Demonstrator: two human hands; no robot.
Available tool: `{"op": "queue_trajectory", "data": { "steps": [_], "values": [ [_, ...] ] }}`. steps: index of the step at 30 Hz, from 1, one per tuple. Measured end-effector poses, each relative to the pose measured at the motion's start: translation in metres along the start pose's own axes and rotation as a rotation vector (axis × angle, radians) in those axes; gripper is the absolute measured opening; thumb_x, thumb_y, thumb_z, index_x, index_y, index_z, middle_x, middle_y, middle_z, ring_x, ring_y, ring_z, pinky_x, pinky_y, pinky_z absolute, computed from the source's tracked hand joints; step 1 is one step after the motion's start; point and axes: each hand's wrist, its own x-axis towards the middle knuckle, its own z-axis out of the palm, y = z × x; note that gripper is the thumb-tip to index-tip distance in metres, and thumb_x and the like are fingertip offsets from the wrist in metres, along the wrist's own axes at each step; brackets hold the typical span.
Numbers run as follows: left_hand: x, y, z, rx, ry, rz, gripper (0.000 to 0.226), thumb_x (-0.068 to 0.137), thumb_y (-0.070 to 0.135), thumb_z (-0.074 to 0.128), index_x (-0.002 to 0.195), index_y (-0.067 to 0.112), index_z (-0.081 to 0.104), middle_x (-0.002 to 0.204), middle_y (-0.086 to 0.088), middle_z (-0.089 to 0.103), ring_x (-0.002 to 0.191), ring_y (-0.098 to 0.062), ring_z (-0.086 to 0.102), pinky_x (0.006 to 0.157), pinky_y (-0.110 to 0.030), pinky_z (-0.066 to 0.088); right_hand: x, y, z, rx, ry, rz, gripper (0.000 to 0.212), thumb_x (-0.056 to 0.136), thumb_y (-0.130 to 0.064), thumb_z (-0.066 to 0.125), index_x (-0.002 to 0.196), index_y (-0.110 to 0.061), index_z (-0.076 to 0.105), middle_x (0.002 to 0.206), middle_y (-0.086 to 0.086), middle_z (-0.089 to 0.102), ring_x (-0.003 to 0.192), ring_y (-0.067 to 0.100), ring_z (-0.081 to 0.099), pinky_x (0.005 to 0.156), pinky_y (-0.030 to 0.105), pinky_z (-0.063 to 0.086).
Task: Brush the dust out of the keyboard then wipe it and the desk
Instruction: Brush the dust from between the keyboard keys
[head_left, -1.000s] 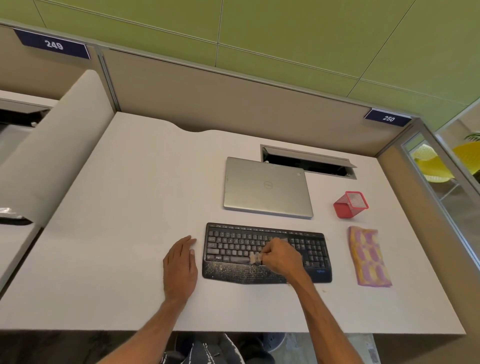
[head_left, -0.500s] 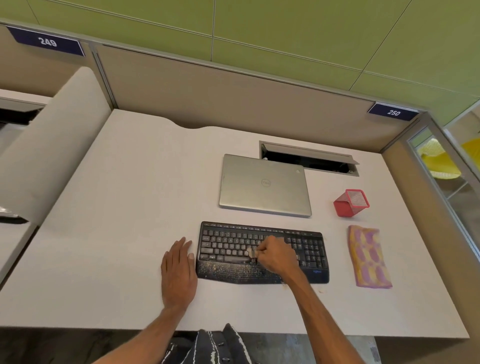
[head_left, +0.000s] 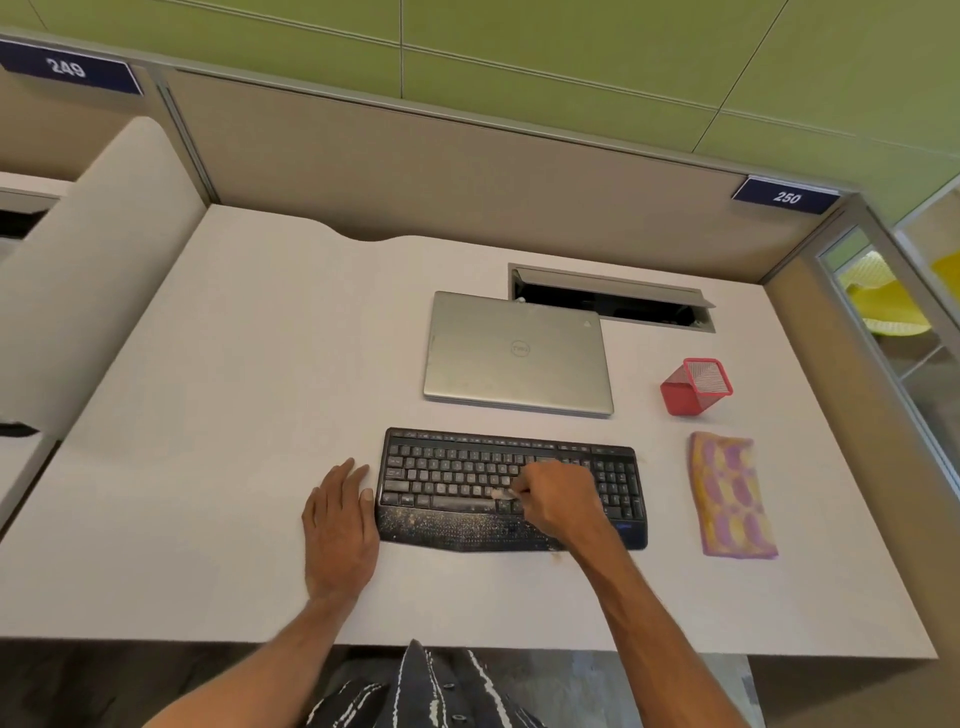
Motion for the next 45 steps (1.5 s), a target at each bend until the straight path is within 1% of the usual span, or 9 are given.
{"op": "queue_trajectory", "data": {
  "steps": [7, 14, 18, 21, 24, 28, 33, 39, 45],
  "values": [
    [0.000, 0.002, -0.001, -0.023, 0.024, -0.002, 0.046, 0.117, 0.035, 0.028, 0.150, 0.021, 0.057, 0.162, 0.000, 0.051, 0.154, -0.022, 0.042, 0.128, -0.048, 0.032, 0.004, -0.020, -0.003, 0.075, -0.013, -0.100, 0.024, 0.105, -0.045, 0.057, 0.119, -0.039, 0.074, 0.082, -0.020, 0.072, 0.061, 0.001, 0.060, 0.056, 0.019, 0.042],
    [0.000, 0.002, 0.001, 0.002, 0.031, 0.000, 0.045, 0.116, 0.035, 0.031, 0.150, 0.022, 0.057, 0.162, 0.002, 0.051, 0.153, -0.021, 0.043, 0.128, -0.046, 0.033, 0.008, 0.008, -0.012, 0.067, -0.082, 0.028, 0.016, 0.098, -0.039, 0.065, 0.103, -0.032, 0.078, 0.080, -0.018, 0.073, 0.065, 0.002, 0.064, 0.069, 0.025, 0.056],
    [-0.001, 0.001, 0.001, -0.002, 0.028, 0.006, 0.045, 0.116, 0.035, 0.030, 0.151, 0.023, 0.056, 0.162, 0.002, 0.051, 0.154, -0.021, 0.043, 0.128, -0.047, 0.034, 0.010, -0.001, -0.013, 0.187, -0.027, 0.062, 0.015, 0.098, -0.032, 0.064, 0.102, -0.033, 0.079, 0.078, -0.018, 0.073, 0.060, 0.000, 0.062, 0.055, 0.019, 0.046],
    [0.001, 0.001, 0.000, -0.008, 0.024, 0.001, 0.046, 0.117, 0.036, 0.029, 0.151, 0.024, 0.056, 0.163, 0.003, 0.050, 0.155, -0.020, 0.042, 0.128, -0.047, 0.033, 0.009, -0.008, -0.006, 0.208, -0.081, 0.069, 0.015, 0.096, -0.030, 0.065, 0.095, -0.025, 0.079, 0.074, -0.011, 0.073, 0.063, 0.006, 0.066, 0.070, 0.029, 0.060],
    [-0.001, 0.001, -0.001, -0.004, 0.023, -0.001, 0.046, 0.117, 0.035, 0.029, 0.151, 0.023, 0.056, 0.162, 0.002, 0.051, 0.154, -0.020, 0.042, 0.128, -0.046, 0.034, 0.007, -0.008, -0.007, 0.243, -0.127, 0.066, 0.015, 0.095, -0.031, 0.068, 0.095, -0.022, 0.080, 0.075, -0.008, 0.074, 0.054, 0.005, 0.056, 0.057, 0.022, 0.051],
    [-0.001, 0.000, 0.000, -0.015, 0.020, 0.005, 0.046, 0.117, 0.036, 0.028, 0.152, 0.024, 0.055, 0.163, 0.003, 0.049, 0.155, -0.019, 0.041, 0.129, -0.046, 0.033, 0.002, -0.002, -0.005, 0.293, 0.060, 0.160, 0.016, 0.100, -0.030, 0.064, 0.097, -0.027, 0.079, 0.068, -0.021, 0.064, 0.049, -0.001, 0.052, 0.051, 0.017, 0.037],
    [-0.001, -0.001, 0.001, -0.015, 0.007, -0.006, 0.047, 0.117, 0.038, 0.027, 0.152, 0.026, 0.054, 0.164, 0.005, 0.047, 0.156, -0.017, 0.038, 0.130, -0.045, 0.030, 0.001, -0.007, 0.001, 0.285, -0.105, 0.114, 0.018, 0.097, -0.036, 0.068, 0.099, -0.025, 0.082, 0.078, -0.015, 0.074, 0.054, 0.003, 0.055, 0.056, 0.022, 0.050],
    [-0.001, 0.000, 0.001, -0.016, 0.015, -0.004, 0.047, 0.116, 0.038, 0.027, 0.152, 0.025, 0.055, 0.163, 0.005, 0.048, 0.155, -0.019, 0.040, 0.129, -0.047, 0.032, -0.003, -0.002, -0.005, 0.363, 0.046, 0.164, 0.016, 0.102, -0.032, 0.064, 0.105, -0.028, 0.079, 0.072, -0.021, 0.066, 0.052, 0.000, 0.052, 0.051, 0.016, 0.038],
    [0.000, -0.001, 0.001, -0.014, 0.016, 0.000, 0.047, 0.116, 0.038, 0.027, 0.151, 0.025, 0.056, 0.162, 0.004, 0.050, 0.154, -0.019, 0.042, 0.128, -0.047, 0.033, -0.006, -0.010, 0.003, 0.351, -0.094, 0.122, 0.018, 0.098, -0.032, 0.067, 0.106, -0.025, 0.082, 0.084, -0.014, 0.075, 0.055, 0.003, 0.052, 0.051, 0.019, 0.040]
  ]
}}
